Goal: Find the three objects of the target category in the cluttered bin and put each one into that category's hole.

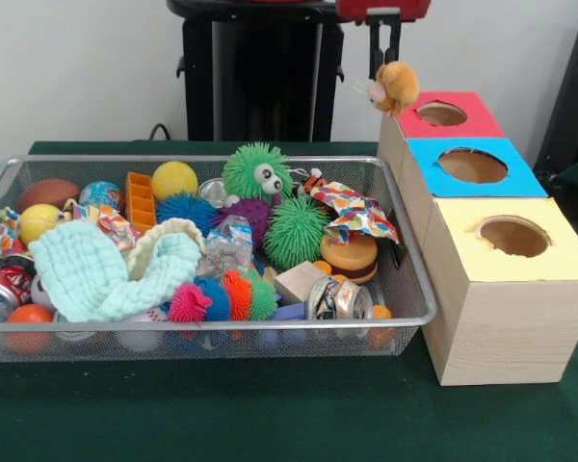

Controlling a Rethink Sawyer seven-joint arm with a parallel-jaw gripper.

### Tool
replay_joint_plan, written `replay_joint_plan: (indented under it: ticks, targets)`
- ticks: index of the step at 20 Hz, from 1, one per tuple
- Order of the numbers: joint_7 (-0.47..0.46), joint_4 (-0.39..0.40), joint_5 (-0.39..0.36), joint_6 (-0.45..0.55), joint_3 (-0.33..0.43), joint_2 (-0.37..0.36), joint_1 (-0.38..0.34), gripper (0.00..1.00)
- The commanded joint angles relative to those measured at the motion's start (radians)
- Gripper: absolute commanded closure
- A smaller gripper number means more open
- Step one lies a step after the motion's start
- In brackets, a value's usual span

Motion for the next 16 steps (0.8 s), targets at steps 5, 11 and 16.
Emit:
replay_joint_plan:
  ticks: [5,11,16]
  targets:
    - [0.163,0.032,0.057,0.023,0.028,0.018,0.077,1.0]
    - [0.229,0.029,0.068,-0.094,-0.012,0.095,0.154,1.0]
    - [0.255,0.012,0.086,-0.17,-0.044,0.161,0.207,1.0]
